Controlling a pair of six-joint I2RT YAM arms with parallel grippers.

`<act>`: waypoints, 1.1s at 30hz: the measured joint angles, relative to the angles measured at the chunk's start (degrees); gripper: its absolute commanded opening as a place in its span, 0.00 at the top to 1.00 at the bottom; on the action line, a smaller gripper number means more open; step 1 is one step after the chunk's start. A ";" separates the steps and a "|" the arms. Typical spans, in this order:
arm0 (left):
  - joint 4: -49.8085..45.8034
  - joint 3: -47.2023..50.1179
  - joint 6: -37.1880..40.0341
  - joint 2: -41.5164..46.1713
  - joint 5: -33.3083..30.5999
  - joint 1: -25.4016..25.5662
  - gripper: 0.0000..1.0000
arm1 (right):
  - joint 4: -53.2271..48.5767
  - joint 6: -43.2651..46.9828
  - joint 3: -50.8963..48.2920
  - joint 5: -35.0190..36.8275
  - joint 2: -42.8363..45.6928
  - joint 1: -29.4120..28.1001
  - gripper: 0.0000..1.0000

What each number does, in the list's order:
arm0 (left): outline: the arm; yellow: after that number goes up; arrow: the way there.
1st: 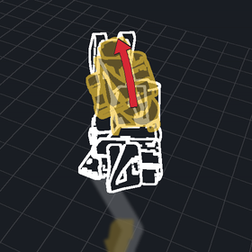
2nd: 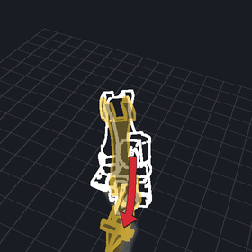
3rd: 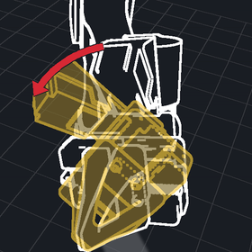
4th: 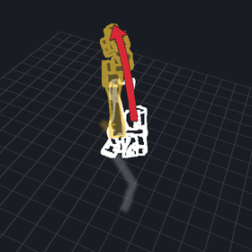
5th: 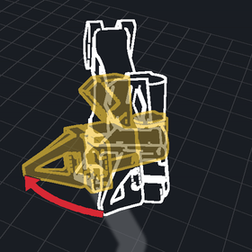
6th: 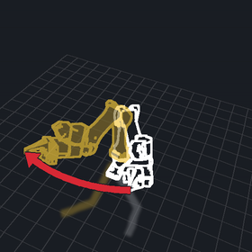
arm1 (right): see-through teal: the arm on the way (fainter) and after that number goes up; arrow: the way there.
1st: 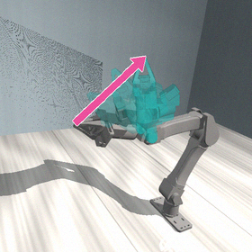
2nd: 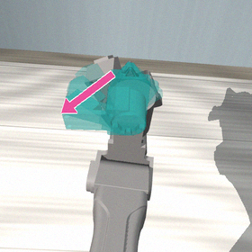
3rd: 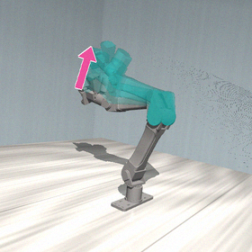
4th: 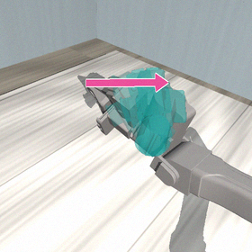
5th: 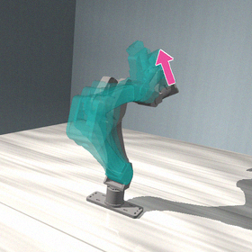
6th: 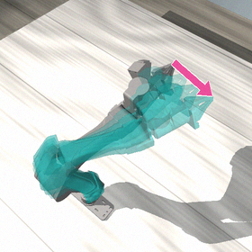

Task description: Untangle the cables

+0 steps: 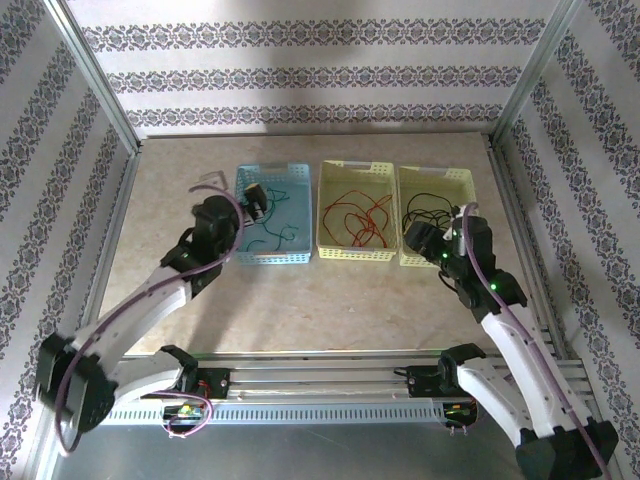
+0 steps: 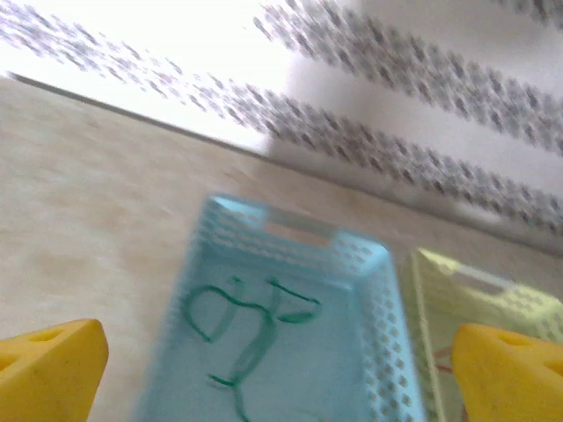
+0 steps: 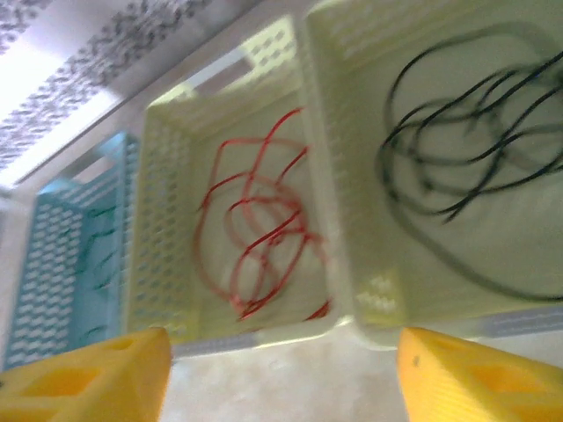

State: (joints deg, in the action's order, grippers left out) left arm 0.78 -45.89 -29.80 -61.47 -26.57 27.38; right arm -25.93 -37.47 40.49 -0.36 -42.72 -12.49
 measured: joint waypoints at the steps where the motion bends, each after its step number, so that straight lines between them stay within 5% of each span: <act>1: -1.60 0.76 0.24 2.34 -2.45 0.00 0.01 | 0.17 0.90 -0.92 2.14 1.46 -0.04 0.23; 3: -6.58 3.02 0.48 6.78 -8.59 0.00 0.01 | 2.01 3.78 -4.26 7.67 5.38 -0.66 0.16; 4: -8.96 4.07 0.46 7.89 -11.02 0.00 0.01 | 3.08 5.33 -6.25 10.49 7.13 -1.18 0.03; 9: -22.10 11.23 -2.56 9.46 -23.32 -0.15 0.01 | 12.81 16.52 -18.05 25.92 12.85 -7.23 0.02; 13: -22.40 16.22 -1.64 9.44 -28.39 -1.75 0.01 | 19.61 23.15 -23.17 34.42 7.41 -9.05 0.02; 21: 16.98 29.00 15.45 -2.89 -31.47 -6.49 0.01 | 42.93 27.65 -24.50 45.77 -16.87 -5.81 0.02; 26: 20.96 24.83 18.60 -13.70 -26.80 -9.40 0.01 | 57.00 33.05 -23.02 41.75 -27.80 -1.90 0.02; 33: 28.96 17.86 21.97 -22.16 -19.45 -11.76 0.01 | 62.14 36.46 -19.50 14.95 -33.75 8.00 0.02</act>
State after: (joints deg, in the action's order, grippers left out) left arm 29.74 -28.03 -7.84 -83.64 -46.02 15.62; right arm 36.21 -1.02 20.99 14.59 -76.47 -4.49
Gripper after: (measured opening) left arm 0.991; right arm 0.980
